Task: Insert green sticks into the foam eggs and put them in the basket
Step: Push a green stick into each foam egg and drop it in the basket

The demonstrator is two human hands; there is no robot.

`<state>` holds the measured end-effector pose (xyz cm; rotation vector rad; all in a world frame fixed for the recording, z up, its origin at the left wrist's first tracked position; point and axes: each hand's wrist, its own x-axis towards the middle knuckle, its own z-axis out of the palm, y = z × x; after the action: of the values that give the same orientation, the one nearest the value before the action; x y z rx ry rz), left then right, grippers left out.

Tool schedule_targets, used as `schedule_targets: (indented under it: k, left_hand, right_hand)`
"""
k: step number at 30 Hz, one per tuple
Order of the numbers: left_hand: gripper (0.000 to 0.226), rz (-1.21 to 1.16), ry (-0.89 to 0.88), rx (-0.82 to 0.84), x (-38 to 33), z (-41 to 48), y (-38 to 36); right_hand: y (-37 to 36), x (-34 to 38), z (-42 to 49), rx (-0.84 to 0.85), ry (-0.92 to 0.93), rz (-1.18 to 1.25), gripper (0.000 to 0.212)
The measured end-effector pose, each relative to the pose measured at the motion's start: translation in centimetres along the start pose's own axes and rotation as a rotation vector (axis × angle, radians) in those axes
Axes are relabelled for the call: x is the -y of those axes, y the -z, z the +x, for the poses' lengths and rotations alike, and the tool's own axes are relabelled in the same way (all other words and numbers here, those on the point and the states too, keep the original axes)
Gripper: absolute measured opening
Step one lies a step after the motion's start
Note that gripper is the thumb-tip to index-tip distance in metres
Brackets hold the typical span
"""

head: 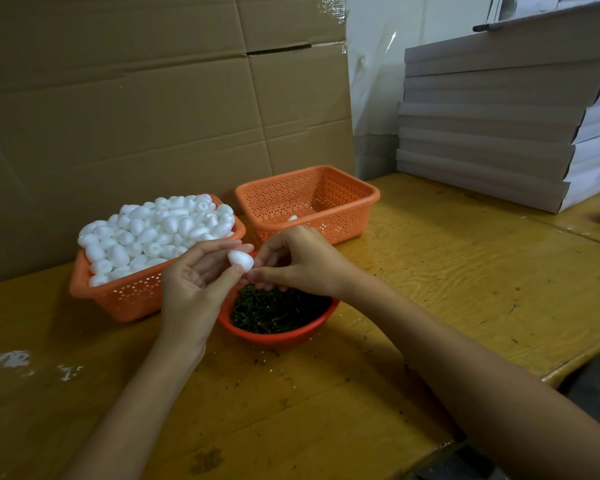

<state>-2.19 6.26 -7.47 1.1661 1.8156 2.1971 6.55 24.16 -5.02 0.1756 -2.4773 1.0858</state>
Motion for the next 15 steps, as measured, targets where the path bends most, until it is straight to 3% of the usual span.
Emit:
schedule_targets:
  k: [15]
  left_hand:
    - [0.025, -0.01, -0.006, -0.013, 0.01, -0.02, 0.0]
  right_hand:
    - [0.02, -0.2, 0.1, -0.025, -0.004, 0.019, 0.012]
